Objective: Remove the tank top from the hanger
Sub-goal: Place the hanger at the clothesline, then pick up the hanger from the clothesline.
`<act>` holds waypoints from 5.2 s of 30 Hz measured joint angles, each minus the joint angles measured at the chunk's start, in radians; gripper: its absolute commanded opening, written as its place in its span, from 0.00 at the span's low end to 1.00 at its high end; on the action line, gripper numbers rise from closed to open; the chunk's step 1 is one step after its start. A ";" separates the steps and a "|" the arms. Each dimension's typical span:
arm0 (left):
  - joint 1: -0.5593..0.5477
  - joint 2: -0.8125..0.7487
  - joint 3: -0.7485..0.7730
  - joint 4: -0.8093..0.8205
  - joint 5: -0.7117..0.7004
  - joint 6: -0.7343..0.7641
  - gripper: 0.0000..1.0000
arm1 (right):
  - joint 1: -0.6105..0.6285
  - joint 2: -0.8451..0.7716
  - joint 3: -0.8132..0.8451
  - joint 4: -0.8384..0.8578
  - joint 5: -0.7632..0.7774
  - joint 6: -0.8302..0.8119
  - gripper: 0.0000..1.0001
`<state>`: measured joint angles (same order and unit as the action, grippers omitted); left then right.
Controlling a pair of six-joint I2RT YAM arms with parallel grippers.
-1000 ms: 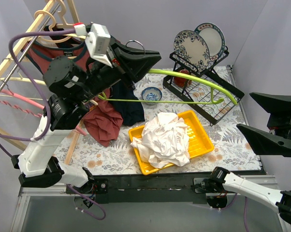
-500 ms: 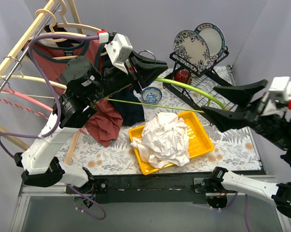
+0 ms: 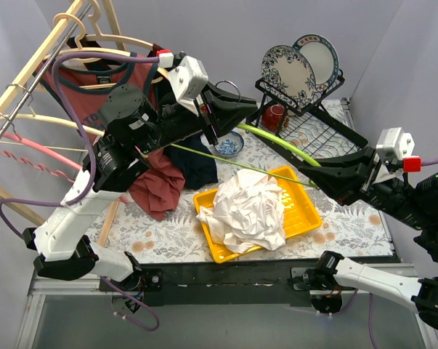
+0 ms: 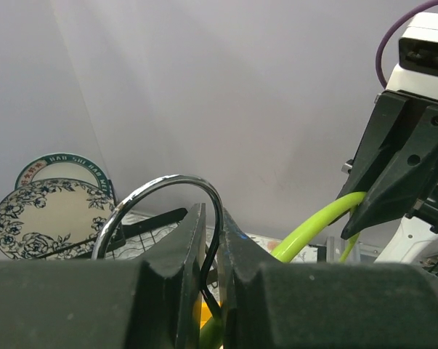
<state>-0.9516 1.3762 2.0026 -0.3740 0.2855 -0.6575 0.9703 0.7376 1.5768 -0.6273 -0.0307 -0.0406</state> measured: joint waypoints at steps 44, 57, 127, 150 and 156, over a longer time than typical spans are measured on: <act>0.000 -0.412 0.074 0.106 -0.163 -0.311 0.98 | -0.008 0.764 0.289 0.454 -0.223 0.057 0.01; 0.000 -0.372 0.049 0.067 -0.163 -0.291 0.98 | -0.008 1.013 0.473 0.618 -0.274 0.082 0.01; 0.286 0.310 0.280 0.000 -1.387 -0.038 0.86 | 0.032 0.297 -0.517 0.756 -0.167 0.139 0.83; 0.610 0.219 0.098 -0.270 -1.017 -0.603 0.77 | 0.031 0.270 -0.528 0.677 -0.194 0.165 0.82; 0.657 0.210 0.114 -0.269 -0.993 -0.679 0.73 | 0.031 0.264 -0.534 0.678 -0.201 0.166 0.82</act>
<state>-0.2947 1.5864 2.1170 -0.6434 -0.7074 -1.3365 1.0016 1.0012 1.0431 0.0502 -0.2321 0.1257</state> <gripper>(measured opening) 0.751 0.821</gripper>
